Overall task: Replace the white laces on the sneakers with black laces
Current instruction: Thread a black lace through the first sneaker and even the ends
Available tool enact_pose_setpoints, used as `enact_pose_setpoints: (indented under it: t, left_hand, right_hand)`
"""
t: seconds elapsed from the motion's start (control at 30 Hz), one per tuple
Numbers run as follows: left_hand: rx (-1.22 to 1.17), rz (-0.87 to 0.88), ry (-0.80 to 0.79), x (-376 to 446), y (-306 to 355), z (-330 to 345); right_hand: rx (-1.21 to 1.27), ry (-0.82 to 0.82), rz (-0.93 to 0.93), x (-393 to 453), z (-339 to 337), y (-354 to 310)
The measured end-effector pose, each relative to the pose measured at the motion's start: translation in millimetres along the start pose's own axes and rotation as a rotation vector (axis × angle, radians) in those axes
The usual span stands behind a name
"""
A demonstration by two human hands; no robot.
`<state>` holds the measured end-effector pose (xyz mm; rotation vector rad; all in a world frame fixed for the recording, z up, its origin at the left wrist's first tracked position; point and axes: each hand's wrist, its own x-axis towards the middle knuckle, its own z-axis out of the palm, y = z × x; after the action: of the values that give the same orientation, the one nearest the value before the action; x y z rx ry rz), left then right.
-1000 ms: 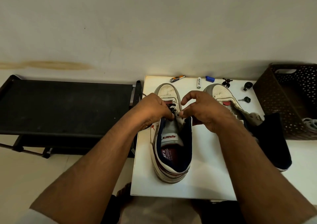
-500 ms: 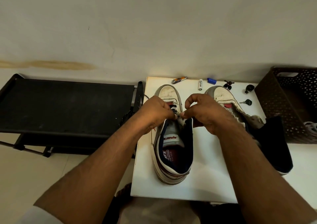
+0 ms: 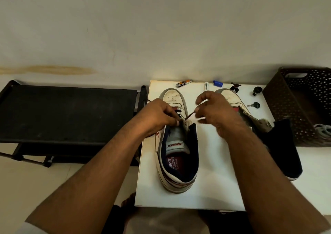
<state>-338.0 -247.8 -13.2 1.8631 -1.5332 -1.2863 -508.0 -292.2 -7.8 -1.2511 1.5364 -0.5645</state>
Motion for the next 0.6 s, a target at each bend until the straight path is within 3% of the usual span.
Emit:
enact_pose_setpoints:
  t: [0.03, 0.1, 0.17, 0.23, 0.27, 0.3, 0.37, 0.43, 0.47, 0.53, 0.6]
  left_hand:
    - [-0.007, 0.002, -0.003, 0, 0, -2]
    - [0.013, 0.023, 0.005, 0, -1, -4]
    - [0.028, 0.049, 0.008, -1, 1, -5]
    - [0.014, 0.073, -0.002, -1, 0, -5]
    - [0.020, 0.080, -0.007, 0, 0, -6]
    - [0.035, 0.079, -0.013, 0, 0, -6]
    - [0.062, 0.074, -0.007, 1, 0, -4]
    - [0.074, 0.076, 0.023, 1, 0, -3]
    - [0.077, 0.080, 0.036, 2, 0, -2]
    - [0.066, 0.081, 0.054, 2, -2, -2]
    - [0.048, 0.076, 0.053, 2, -2, -3]
  right_hand:
    - [0.088, 0.077, -0.028, 1, -4, -1]
    - [0.518, 0.158, -0.075, 0, -12, -7]
    - [1.065, 0.111, -0.114, -4, -18, -11]
    - [1.221, 0.059, -0.138, -7, -18, -13]
    - [1.077, 0.039, -0.171, -8, -16, -12]
    - [0.755, 0.031, -0.239, -8, -13, -11]
    - [-0.151, -0.014, -0.376, -9, -7, -4]
    - [-0.676, -0.197, -0.316, -8, 0, 2]
    - [-0.755, -0.259, -0.259, -9, 2, 4]
    - [-0.687, -0.246, -0.214, -9, 6, 3]
    - [-0.325, -0.191, -0.183, -11, 7, -3]
